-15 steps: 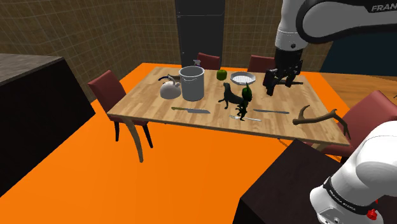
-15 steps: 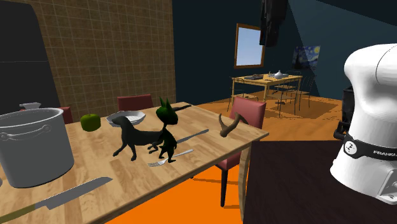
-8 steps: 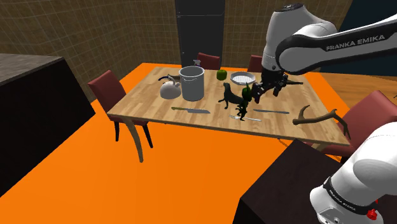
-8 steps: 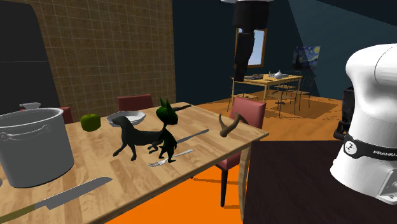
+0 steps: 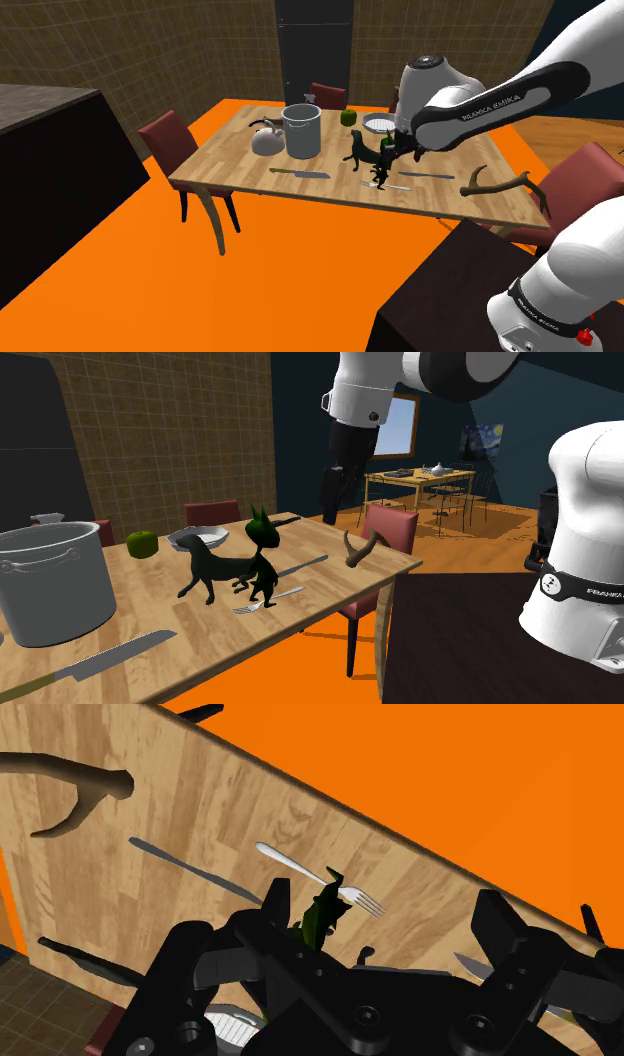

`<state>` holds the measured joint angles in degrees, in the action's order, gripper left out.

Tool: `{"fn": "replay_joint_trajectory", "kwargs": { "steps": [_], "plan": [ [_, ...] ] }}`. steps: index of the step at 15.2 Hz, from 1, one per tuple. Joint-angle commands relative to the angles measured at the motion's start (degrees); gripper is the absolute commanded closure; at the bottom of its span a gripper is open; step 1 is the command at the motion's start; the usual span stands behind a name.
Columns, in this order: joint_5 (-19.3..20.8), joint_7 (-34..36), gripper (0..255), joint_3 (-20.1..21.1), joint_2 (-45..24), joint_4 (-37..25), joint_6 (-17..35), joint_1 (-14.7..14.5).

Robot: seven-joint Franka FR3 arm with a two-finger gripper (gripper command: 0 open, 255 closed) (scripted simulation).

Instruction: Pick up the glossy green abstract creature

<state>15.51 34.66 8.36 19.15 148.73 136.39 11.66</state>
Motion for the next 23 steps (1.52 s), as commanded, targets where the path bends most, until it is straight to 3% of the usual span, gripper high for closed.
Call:
{"fn": "replay_joint_trajectory", "kwargs": {
  "steps": [1, 8, 14, 19, 23],
  "plan": [
    [3.6, 4.4, 0, 0.9, -4.3, -1.1, 4.2, 2.2],
    [23.0, 24.6, 0, 1.7, -20.2, -7.8, 14.4, 8.6],
    [39.6, 42.3, 0, -3.0, -33.2, -17.5, 17.6, 8.3],
    [48.4, 53.3, 0, -7.8, -43.1, -26.9, 18.8, 6.6],
    [51.8, 58.8, 0, -10.6, -49.3, -33.4, 19.3, 5.8]
  ]
}}
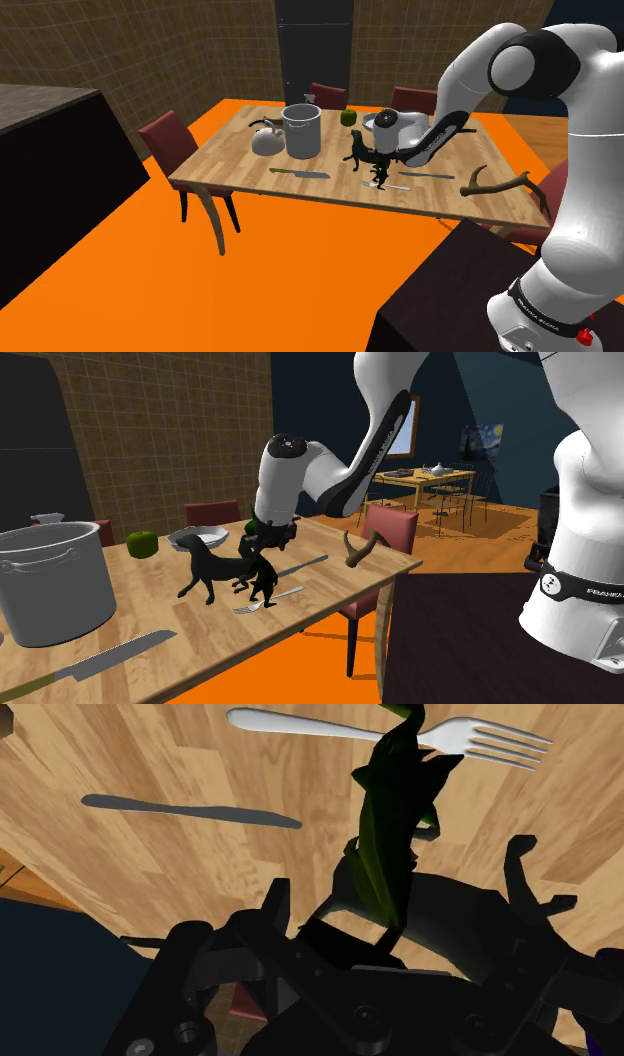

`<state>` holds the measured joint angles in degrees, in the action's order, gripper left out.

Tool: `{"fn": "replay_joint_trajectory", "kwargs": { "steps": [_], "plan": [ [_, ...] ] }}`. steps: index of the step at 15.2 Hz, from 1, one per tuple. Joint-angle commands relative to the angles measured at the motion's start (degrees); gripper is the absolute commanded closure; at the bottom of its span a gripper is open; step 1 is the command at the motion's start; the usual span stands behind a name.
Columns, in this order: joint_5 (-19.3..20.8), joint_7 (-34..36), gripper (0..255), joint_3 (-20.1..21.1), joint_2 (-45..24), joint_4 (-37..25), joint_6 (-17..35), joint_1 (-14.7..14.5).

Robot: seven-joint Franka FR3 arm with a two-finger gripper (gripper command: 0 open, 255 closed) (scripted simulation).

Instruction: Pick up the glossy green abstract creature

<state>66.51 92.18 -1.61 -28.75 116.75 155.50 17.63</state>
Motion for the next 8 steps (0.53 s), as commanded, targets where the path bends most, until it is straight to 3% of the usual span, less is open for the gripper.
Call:
{"fn": "replay_joint_trajectory", "kwargs": {
  "steps": [1, 8],
  "plan": [
    [1.4, 2.1, 0, -0.9, -2.1, -1.7, 0.5, -0.4],
    [5.3, 6.9, 0, -2.6, -6.7, -3.9, 2.2, -1.6]
  ]
}}
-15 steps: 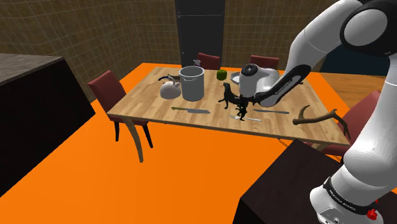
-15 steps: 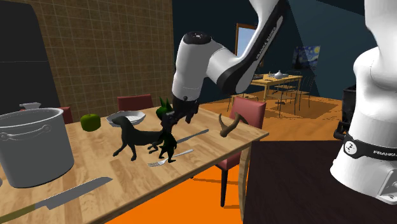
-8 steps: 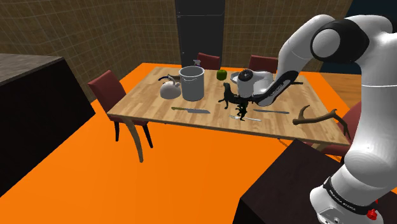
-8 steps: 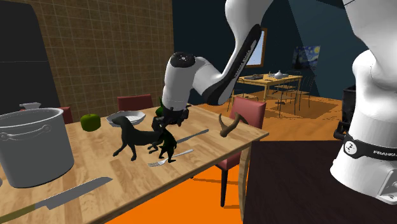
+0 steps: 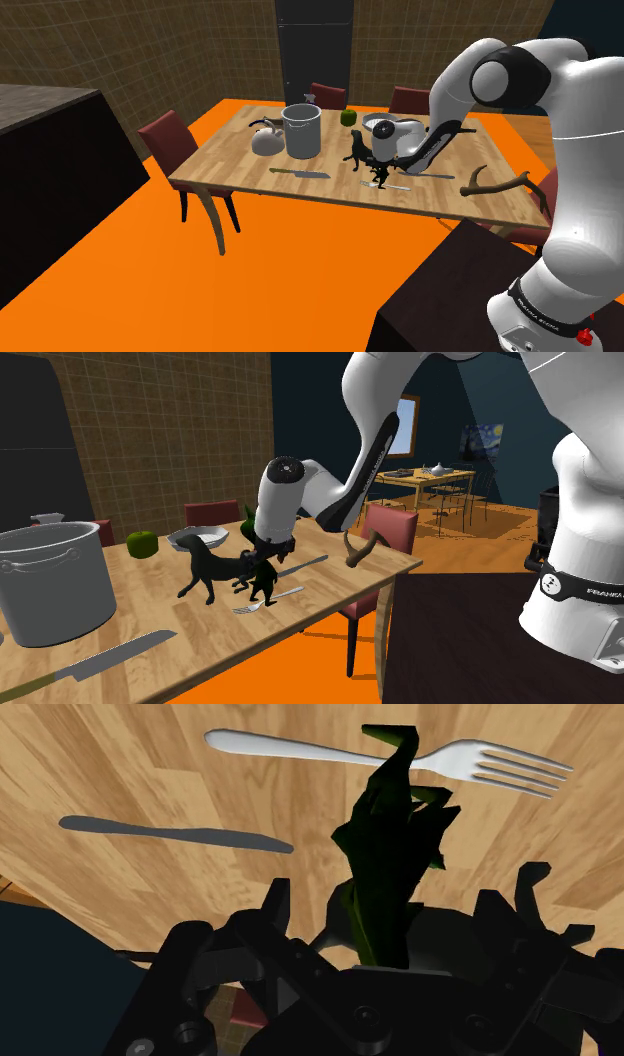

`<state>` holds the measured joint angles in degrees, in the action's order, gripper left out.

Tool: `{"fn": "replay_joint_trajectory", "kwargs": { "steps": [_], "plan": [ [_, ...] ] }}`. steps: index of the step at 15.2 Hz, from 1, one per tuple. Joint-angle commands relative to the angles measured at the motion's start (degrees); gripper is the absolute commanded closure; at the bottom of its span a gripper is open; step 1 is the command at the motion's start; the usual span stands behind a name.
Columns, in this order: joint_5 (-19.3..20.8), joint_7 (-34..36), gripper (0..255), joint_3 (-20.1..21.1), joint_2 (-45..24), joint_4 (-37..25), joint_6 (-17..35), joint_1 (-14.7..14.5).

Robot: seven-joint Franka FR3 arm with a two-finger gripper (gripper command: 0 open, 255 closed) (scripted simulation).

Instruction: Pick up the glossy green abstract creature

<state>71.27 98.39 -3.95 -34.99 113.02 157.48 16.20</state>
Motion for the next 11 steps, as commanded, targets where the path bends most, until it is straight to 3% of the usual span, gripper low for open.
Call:
{"fn": "replay_joint_trajectory", "kwargs": {
  "steps": [1, 2, 11],
  "plan": [
    [0.6, 0.7, 0, -0.2, -0.5, -0.1, 0.2, -0.2],
    [0.6, 0.7, 255, -0.3, -0.3, 0.0, 0.2, -0.2],
    [0.6, 0.7, 255, -0.2, -0.5, -0.1, 0.2, -0.2]
  ]
}}
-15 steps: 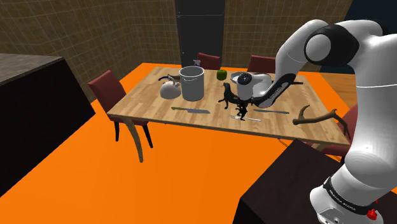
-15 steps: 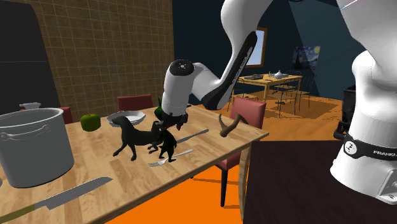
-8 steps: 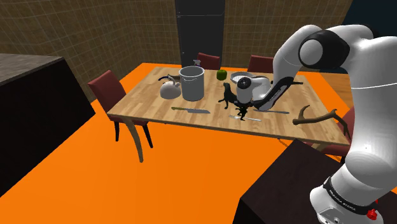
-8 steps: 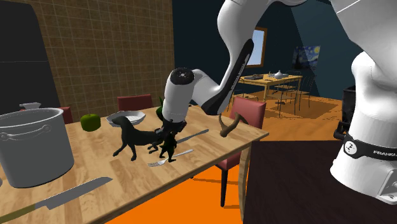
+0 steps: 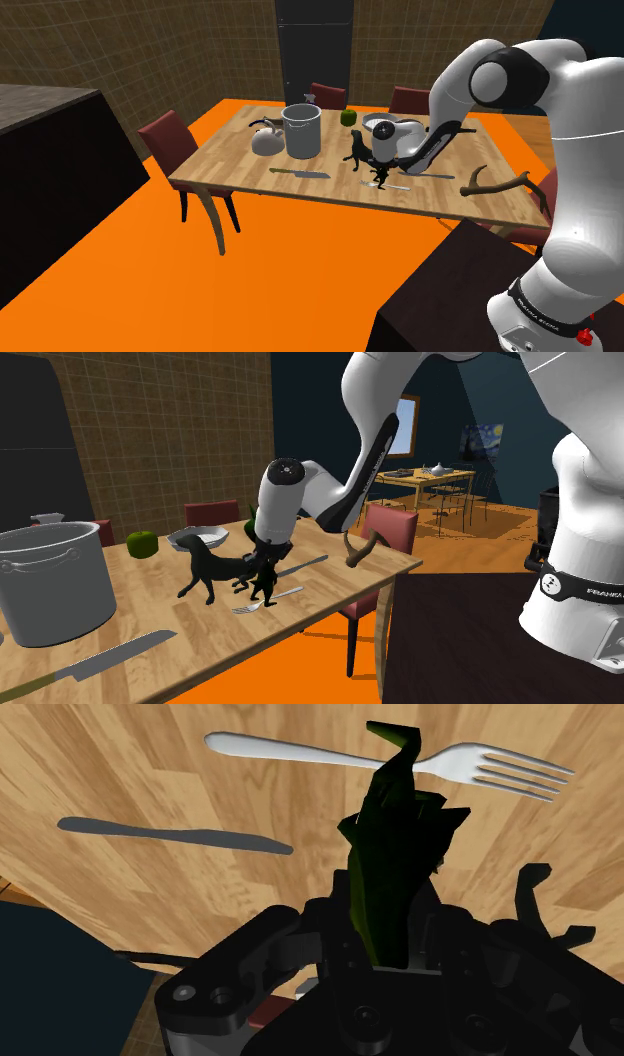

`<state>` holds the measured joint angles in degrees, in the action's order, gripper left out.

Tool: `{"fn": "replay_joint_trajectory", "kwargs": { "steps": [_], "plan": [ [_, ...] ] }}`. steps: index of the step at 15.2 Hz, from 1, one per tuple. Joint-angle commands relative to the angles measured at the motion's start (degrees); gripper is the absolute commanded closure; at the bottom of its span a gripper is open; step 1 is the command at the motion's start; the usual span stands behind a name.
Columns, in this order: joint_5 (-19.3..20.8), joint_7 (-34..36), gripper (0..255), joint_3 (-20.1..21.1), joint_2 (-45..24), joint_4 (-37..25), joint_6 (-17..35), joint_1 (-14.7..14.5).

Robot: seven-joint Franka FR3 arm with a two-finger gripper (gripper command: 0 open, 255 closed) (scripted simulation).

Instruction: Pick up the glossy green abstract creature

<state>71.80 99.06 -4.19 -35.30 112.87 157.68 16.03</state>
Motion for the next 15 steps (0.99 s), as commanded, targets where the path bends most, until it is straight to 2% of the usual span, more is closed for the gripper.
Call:
{"fn": "replay_joint_trajectory", "kwargs": {
  "steps": [1, 15],
  "plan": [
    [-0.6, -0.7, 255, 0.3, 0.6, 0.4, -0.2, 0.2],
    [-9.2, -11.2, 255, 3.9, 10.0, 4.2, -4.2, 2.8]
  ]
}}
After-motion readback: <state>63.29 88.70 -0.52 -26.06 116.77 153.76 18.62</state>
